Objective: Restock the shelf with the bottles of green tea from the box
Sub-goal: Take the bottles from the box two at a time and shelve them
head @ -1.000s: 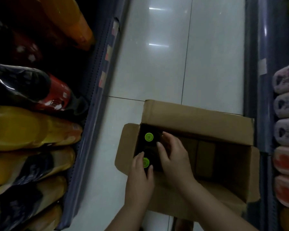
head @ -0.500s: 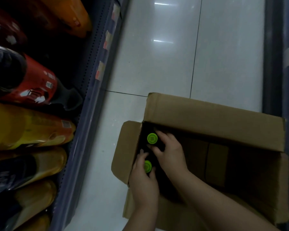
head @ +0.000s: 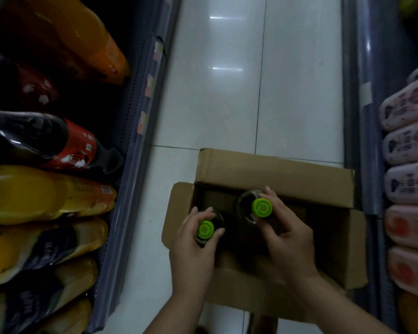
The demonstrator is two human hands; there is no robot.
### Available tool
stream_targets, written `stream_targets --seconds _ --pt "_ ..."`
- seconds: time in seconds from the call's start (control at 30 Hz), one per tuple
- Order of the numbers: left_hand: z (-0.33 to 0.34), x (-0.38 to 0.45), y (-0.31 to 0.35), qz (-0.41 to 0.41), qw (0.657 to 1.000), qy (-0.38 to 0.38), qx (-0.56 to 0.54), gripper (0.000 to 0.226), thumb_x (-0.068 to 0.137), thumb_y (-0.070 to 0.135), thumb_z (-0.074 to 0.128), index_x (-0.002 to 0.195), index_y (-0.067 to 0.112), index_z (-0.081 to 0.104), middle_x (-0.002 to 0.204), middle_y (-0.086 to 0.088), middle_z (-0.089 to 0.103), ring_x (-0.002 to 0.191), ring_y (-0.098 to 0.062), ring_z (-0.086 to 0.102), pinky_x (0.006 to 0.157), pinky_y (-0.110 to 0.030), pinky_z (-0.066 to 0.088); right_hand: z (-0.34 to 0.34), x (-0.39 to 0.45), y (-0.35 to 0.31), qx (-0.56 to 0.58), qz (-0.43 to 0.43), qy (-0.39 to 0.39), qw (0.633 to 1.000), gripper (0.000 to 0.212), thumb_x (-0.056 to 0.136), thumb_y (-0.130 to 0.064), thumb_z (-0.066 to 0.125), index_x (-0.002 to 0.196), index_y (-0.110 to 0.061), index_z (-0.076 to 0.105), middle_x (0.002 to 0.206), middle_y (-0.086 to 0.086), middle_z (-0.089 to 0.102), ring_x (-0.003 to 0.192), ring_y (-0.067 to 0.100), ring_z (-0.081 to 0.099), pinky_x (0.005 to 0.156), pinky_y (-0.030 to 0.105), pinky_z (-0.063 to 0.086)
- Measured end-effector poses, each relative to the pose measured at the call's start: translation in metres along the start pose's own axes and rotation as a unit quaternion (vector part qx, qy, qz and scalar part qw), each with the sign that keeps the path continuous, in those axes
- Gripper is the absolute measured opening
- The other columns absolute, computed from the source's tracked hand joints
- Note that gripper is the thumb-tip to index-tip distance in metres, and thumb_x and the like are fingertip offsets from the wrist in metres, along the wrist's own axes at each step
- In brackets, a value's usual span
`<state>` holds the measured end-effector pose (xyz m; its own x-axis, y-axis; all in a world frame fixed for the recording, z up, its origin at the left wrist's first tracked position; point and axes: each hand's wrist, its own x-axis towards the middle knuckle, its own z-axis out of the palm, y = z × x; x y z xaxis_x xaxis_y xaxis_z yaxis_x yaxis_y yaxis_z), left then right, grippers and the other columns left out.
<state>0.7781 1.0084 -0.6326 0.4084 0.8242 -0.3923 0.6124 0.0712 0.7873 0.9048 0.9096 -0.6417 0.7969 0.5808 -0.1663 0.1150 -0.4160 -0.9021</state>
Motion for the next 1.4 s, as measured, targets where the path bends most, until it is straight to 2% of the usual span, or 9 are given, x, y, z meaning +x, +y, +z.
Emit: stream_targets --seconds 0.13,0.27,0.43,0.53,0.77,0.93,1.07,1.23,1.4 --pt "-0.019 -0.01 0.063 0.073 0.995 -0.053 -0.051 0.034 0.078 0.014 0.074 0.098 0.04 0.063 0.119 0.02 0.064 0.13 0.009 0.04 0.107 -0.028 0.039 -0.056 -0.022 -0.042 0.019 0.023 0.076 0.997 0.052 0.079 0.001 0.069 0.118 -0.033 0.062 0.127 -0.022 0.06 0.122 0.002 0.053 0.103 0.027 0.043" --pt "-0.045 -0.027 0.141 0.137 0.982 -0.087 -0.093 0.042 0.07 0.018 0.078 0.104 0.036 0.06 0.104 0.011 0.068 0.107 -0.004 0.061 0.09 -0.024 0.049 -0.116 -0.048 -0.098 0.032 0.007 0.117 0.993 0.049 0.076 -0.001 0.072 0.114 -0.031 0.065 0.12 -0.016 0.064 0.118 0.001 0.055 0.098 0.02 0.046" --pt "-0.068 -0.07 0.234 0.183 0.962 -0.13 -0.156 0.052 0.073 0.002 0.075 0.114 0.026 0.053 0.099 0.011 0.07 0.099 -0.002 0.064 0.085 -0.016 0.049 -0.179 -0.089 -0.18 0.12 0.011 0.215 0.969 0.044 0.062 -0.059 0.075 0.104 -0.047 0.068 0.117 -0.002 0.068 0.113 0.018 0.062 0.095 0.033 0.051" --pt "-0.087 -0.106 0.276 0.235 0.942 -0.173 -0.166 0.05 0.074 0.011 0.074 0.114 0.033 0.052 0.101 0.009 0.07 0.102 -0.006 0.064 0.085 -0.021 0.051 -0.205 -0.124 -0.232 0.146 -0.003 0.261 0.954 0.053 0.06 -0.06 0.078 0.11 -0.044 0.068 0.118 -0.01 0.068 0.114 0.017 0.062 0.098 0.037 0.049" --pt "-0.149 -0.209 0.381 0.361 0.865 -0.284 -0.202 0.031 0.077 0.011 0.069 0.102 0.027 0.058 0.093 0.005 0.068 0.091 -0.007 0.065 0.079 -0.016 0.049 -0.269 -0.233 -0.348 0.13 -0.04 0.356 0.924 0.039 0.077 -0.039 0.073 0.11 -0.019 0.07 0.11 -0.002 0.072 0.104 0.019 0.067 0.088 0.032 0.054" --pt "-0.199 -0.294 0.462 0.456 0.81 -0.339 -0.146 0.023 0.076 0.035 0.061 0.098 0.04 0.057 0.092 -0.002 0.065 0.089 -0.016 0.063 0.078 -0.027 0.051 -0.313 -0.33 -0.423 0.143 -0.056 0.47 0.869 0.023 0.07 -0.022 0.071 0.085 -0.04 0.074 0.082 -0.026 0.072 0.079 -0.008 0.064 0.072 0.009 0.05" --pt "-0.212 -0.368 0.514 0.488 0.747 -0.429 -0.139 0.021 0.08 0.034 0.062 0.101 0.034 0.058 0.096 -0.005 0.065 0.093 -0.023 0.063 0.083 -0.039 0.053 -0.347 -0.411 -0.462 0.137 -0.054 0.546 0.825 0.016 0.079 -0.014 0.069 0.081 -0.029 0.073 0.072 -0.026 0.07 0.069 -0.009 0.063 0.06 0.007 0.05" --pt "-0.196 -0.481 0.553 0.526 0.65 -0.534 -0.125 0.019 0.084 0.035 0.06 0.103 0.032 0.058 0.095 -0.001 0.066 0.093 -0.014 0.064 0.082 -0.03 0.052 -0.378 -0.508 -0.49 0.114 -0.036 0.645 0.755 0.035 0.065 -0.062 0.071 0.09 -0.037 0.074 0.085 -0.015 0.074 0.081 0.003 0.066 0.072 0.019 0.054" --pt "-0.173 -0.596 0.56 0.537 0.55 -0.626 -0.134 0.02 0.084 0.037 0.059 0.103 0.031 0.058 0.098 -0.005 0.065 0.095 -0.016 0.064 0.084 -0.034 0.052 -0.4 -0.605 -0.506 0.064 -0.024 0.727 0.683 0.016 0.078 -0.043 0.062 0.089 -0.038 0.072 0.086 -0.017 0.073 0.082 0.001 0.066 0.072 0.016 0.053"
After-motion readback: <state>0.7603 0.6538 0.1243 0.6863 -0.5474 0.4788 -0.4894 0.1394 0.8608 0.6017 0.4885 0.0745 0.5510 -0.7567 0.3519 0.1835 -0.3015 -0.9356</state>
